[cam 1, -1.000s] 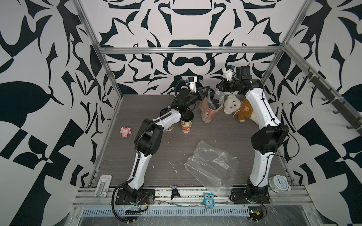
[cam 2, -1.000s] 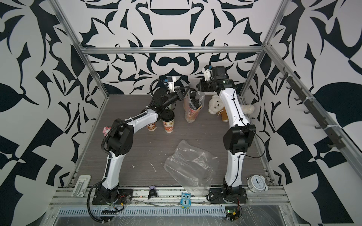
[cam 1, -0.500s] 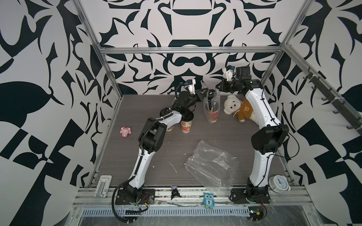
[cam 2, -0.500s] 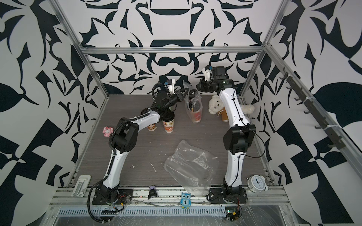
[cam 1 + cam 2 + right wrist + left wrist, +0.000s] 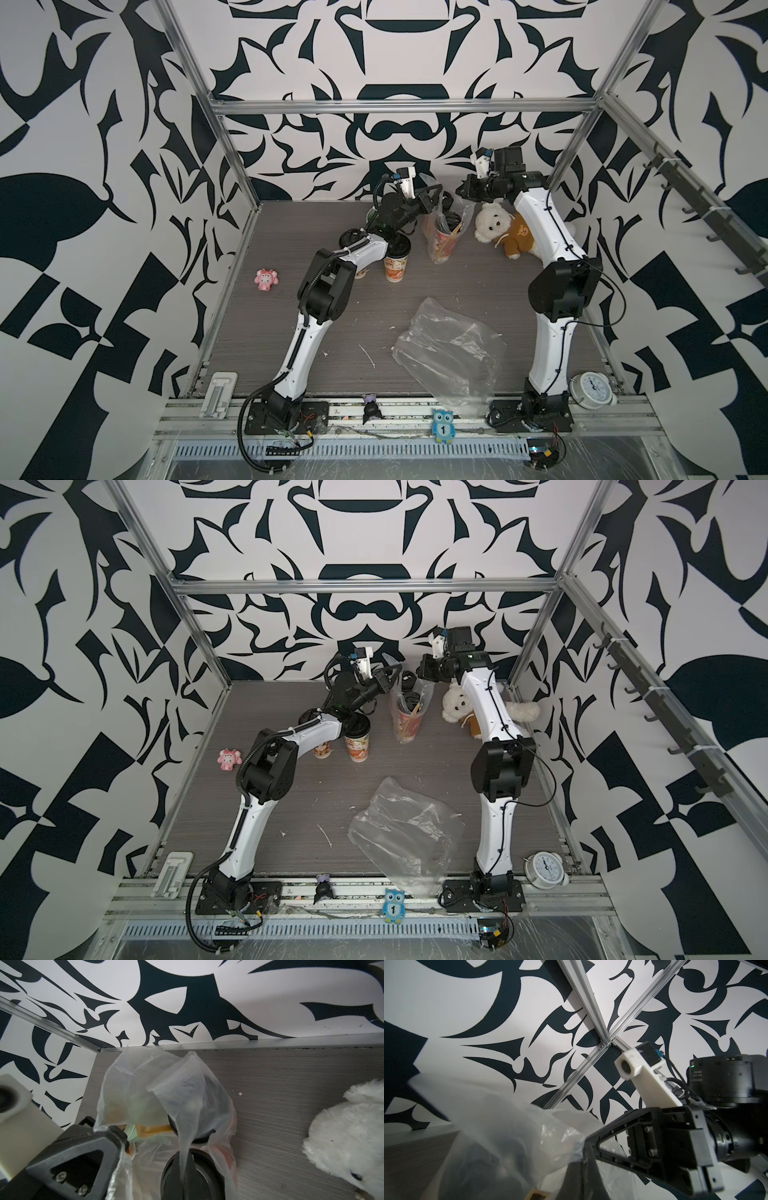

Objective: Pack milk tea into plastic carrier bags
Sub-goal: Place the plastic carrier bag at the center of the board.

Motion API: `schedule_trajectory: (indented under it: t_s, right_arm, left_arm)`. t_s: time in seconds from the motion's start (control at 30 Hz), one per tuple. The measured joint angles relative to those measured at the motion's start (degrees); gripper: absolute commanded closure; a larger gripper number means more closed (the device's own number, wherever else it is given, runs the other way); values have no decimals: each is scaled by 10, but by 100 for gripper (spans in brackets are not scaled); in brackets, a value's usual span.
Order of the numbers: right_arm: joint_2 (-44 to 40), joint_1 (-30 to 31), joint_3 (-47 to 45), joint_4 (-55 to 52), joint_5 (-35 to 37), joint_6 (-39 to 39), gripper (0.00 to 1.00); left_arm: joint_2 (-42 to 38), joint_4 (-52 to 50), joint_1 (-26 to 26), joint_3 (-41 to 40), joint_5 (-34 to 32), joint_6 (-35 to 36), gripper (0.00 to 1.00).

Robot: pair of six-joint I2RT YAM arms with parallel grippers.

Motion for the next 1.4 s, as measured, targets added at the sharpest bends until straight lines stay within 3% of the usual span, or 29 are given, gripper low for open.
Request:
schedule_trajectory:
  t_s: [0.13,0.2,0.43,0.57,0.73,0.93,1.4]
  right_arm:
    - [1,-2,0,0,1,3,92]
    - [1,-2,1,0,1,6,87]
    - [1,-2,1,1,0,15,69]
    - [0,-2,1,1,-1,15,59]
    - [0,-2,1,1,-4,19,48]
    - [-2,-2,0,4,-5,22,39]
    - [-39,-2,-12,9,-5,23,36]
  left_arm:
    - [3,2,0,2,-2,-2,98]
    - [3,3,0,2,-3,-3,85]
    - [3,9,0,1,-7,-9,63]
    - [3,21,0,-4,-11,-7,44]
    - [-8,42,1,-33,-14,-8,27]
    - [-35,52,2,-83,-15,-3,20]
    - [-65,6,1,-115,-16,29,16]
